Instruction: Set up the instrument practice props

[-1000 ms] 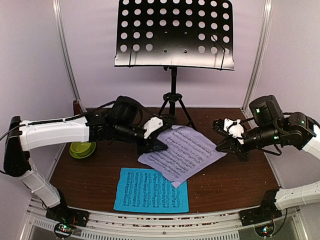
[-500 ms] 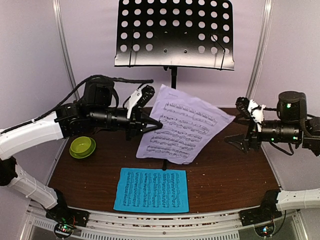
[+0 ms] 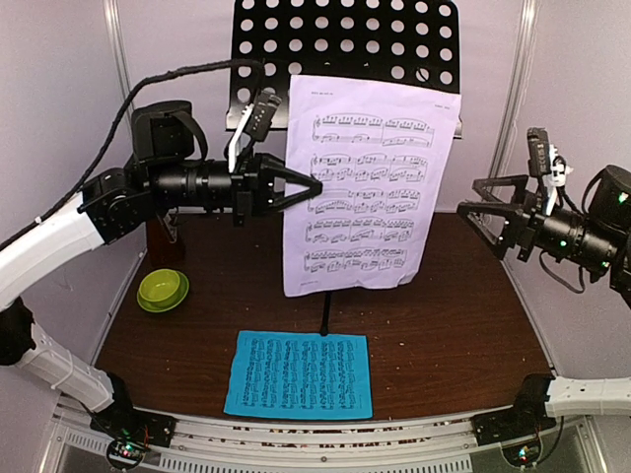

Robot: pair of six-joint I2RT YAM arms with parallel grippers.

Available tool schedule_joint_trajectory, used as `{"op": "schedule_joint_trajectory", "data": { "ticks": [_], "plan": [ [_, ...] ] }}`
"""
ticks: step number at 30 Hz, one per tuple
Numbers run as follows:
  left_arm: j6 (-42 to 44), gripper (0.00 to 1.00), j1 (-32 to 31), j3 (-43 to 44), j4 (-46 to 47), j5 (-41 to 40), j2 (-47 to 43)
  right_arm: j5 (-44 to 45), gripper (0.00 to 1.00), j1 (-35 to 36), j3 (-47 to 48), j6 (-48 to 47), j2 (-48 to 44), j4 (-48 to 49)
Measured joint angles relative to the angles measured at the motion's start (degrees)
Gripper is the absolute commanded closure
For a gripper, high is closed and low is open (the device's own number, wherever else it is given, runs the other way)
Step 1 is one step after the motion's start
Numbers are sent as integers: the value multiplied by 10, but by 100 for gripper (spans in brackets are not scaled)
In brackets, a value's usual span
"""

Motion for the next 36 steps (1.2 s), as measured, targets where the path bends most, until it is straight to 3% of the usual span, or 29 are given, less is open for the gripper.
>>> {"op": "schedule_joint_trajectory", "data": {
  "ticks": [10,14,20,25,28,30,32,36],
  "plan": [
    [-53,100,0,57,31,22,31,-28,30,0,47,100,81,113],
    [-63,100,0,64,35,26,31,-29,54,0,56,120,90,138],
    [-66,100,-2,99,32,26,42,-42,67,0,92,143,112,161],
    [-66,100,-3,127,32,26,51,-51,99,0,114,155,127,166],
    [-66,98,-4,146,24,19,59,-52,100,0,127,153,131,165],
    [-64,81,-4,167,16,9,69,-51,100,0,142,153,136,164],
    [-60,72,-5,202,4,-8,83,-47,100,0,170,152,145,159],
    [-54,67,-5,258,-29,-56,97,-12,100,0,223,149,161,154]
  ]
}}
